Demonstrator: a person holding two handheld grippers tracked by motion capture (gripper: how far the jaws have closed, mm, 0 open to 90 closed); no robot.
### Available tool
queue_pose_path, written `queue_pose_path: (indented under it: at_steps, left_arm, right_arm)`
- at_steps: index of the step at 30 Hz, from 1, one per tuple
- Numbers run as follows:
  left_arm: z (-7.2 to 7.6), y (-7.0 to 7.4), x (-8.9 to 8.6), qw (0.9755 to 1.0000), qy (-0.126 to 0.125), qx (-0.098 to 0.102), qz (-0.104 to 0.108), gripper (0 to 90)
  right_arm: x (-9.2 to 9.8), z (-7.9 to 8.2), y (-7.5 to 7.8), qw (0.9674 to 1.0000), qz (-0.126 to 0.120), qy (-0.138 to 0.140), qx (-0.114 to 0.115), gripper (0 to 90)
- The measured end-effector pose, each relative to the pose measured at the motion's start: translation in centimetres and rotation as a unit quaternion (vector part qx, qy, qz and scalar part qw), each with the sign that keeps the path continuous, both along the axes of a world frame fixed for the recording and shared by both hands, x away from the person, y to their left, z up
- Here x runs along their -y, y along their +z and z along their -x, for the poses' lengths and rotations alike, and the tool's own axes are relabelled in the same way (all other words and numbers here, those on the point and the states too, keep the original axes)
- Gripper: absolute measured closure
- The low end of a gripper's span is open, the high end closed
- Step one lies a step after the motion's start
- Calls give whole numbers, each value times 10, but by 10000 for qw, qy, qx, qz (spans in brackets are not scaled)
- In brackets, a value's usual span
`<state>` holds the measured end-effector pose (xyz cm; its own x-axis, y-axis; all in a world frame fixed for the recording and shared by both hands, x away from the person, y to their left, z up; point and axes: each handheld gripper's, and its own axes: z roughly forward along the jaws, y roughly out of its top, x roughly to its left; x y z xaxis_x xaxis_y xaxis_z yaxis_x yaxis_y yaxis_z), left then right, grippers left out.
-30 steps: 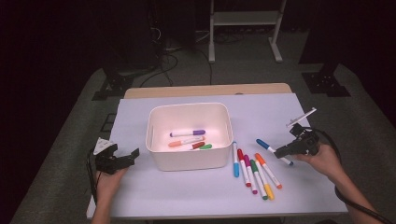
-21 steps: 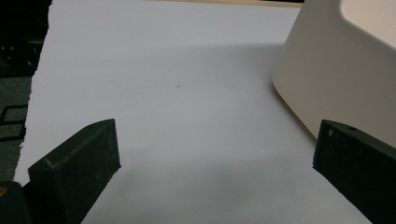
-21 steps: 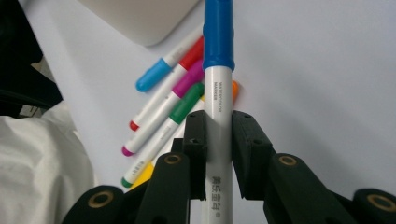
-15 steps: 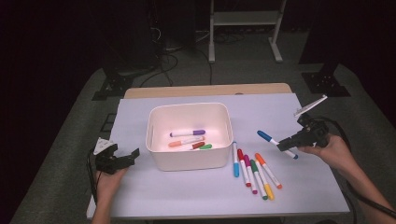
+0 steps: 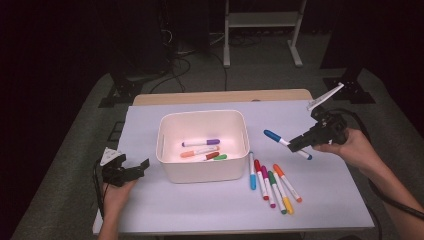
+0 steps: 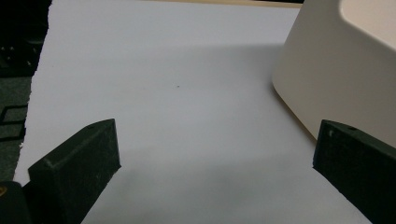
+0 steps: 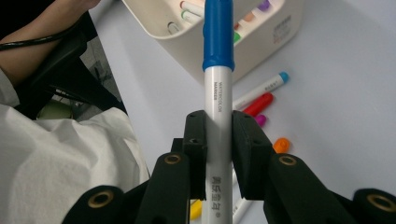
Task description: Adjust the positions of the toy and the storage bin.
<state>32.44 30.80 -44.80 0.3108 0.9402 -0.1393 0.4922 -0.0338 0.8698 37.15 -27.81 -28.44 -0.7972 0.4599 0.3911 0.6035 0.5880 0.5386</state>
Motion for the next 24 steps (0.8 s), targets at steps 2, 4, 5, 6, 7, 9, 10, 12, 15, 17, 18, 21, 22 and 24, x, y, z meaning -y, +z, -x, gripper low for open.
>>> queue_pose_path:
  at_steps: [2, 4, 5, 6, 7, 9, 10, 12, 15, 17, 18, 21, 22, 24]
  left_arm:
    - [0, 0, 0, 10000, -1, -1, -1, 0]
    - [0, 0, 0, 10000, 1, 0, 9, 0]
    - [0, 0, 0, 10000, 0, 2, 6, 0]
    - [0, 0, 0, 10000, 2, 4, 9, 0]
    - [0, 0, 0, 10000, 2, 4, 11, 0]
    - [0, 0, 0, 10000, 0, 5, 10, 0]
    - [0, 0, 0, 10000, 0, 8, 14, 0]
    - [0, 0, 0, 10000, -11, 4, 4, 0]
    - [0, 0, 0, 10000, -18, -7, 11, 0]
    - [0, 0, 0, 10000, -20, 3, 10, 0]
    - [0, 0, 0, 10000, -17, 9, 10, 0]
    - [0, 0, 0, 10000, -13, 5, 22, 0]
    - [0, 0, 0, 10000, -17, 9, 20, 0]
    - [0, 0, 0, 10000, -15, 13, 27, 0]
  right_arm:
    - [-6, -1, 6, 10000, -11, 68, 11, 753]
    - [-12, -2, 11, 9999, -2, 137, 27, 754]
    - [-16, -3, 14, 9998, 31, 173, 28, 754]
    - [-18, -3, 15, 9998, 20, 206, 36, 754]
    - [-21, -4, 17, 9997, 20, 235, 34, 753]
    - [-27, -6, 20, 9996, 42, 288, 21, 754]
    - [-29, -6, 21, 9995, 35, 306, 7, 753]
    - [-35, -8, 23, 9993, 36, 369, 9, 754]
    - [-45, -12, 26, 9989, 6, 464, -18, 754]
    - [-53, -15, 28, 9985, 11, 541, -55, 753]
    - [-56, -15, 29, 9984, 36, 567, -52, 753]
    - [-69, -18, 32, 9977, 53, 678, -82, 754]
    - [-73, -19, 33, 9974, 64, 717, -80, 754]
    - [-82, -21, 34, 9966, 59, 816, -94, 754]
